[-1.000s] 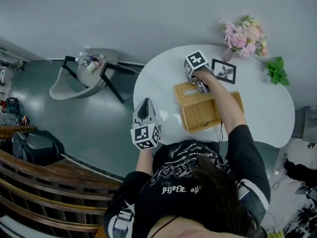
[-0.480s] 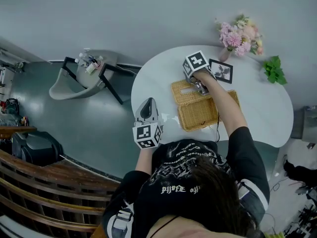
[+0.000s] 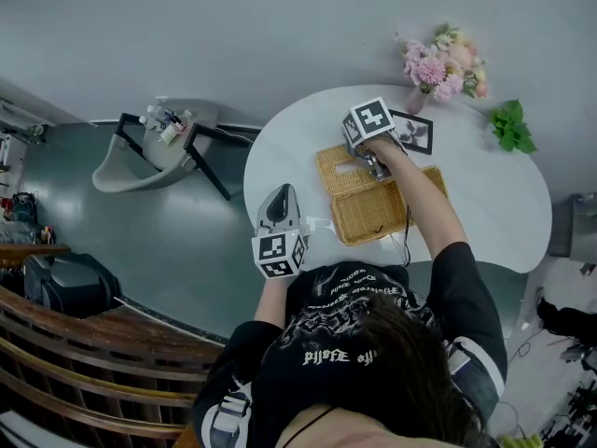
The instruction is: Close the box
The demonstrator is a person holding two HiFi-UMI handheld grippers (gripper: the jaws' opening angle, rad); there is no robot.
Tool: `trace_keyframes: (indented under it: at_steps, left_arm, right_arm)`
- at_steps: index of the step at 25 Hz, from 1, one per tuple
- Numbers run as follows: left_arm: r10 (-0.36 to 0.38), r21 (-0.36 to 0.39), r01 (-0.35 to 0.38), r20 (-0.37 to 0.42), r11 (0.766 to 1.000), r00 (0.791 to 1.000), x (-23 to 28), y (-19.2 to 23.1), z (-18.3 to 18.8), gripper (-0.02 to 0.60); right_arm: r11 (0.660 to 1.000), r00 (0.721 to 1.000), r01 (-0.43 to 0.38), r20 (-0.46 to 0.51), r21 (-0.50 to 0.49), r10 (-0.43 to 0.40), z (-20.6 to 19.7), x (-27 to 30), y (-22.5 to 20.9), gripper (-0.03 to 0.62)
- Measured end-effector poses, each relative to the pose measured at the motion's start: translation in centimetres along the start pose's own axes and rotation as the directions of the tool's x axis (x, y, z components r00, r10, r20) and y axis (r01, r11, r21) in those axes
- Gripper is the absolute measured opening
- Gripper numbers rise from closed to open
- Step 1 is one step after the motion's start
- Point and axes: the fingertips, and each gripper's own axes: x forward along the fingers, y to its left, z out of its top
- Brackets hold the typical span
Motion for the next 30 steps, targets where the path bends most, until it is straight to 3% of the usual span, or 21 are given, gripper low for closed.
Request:
trace_keyframes:
  at_steps: [17,30]
  left_arm:
    - [-0.02,0.019,0.02,0.013,1.0,1.0,-1.2,-2.2,-0.1,0.026]
    - [-0.041,0.014,0.041,-0.012,0.999,0.999,-2.1,-4.4,-1.5,0.026]
  right_arm:
    - [1.0,0.995,0.005,0.098,-0.006,-0.004,0.5,-3.9,0.4,0.036]
    - [0.995,0.969,0.027,0.246,-0.099,-0.001,0.6,-7.5,1.3,0.035]
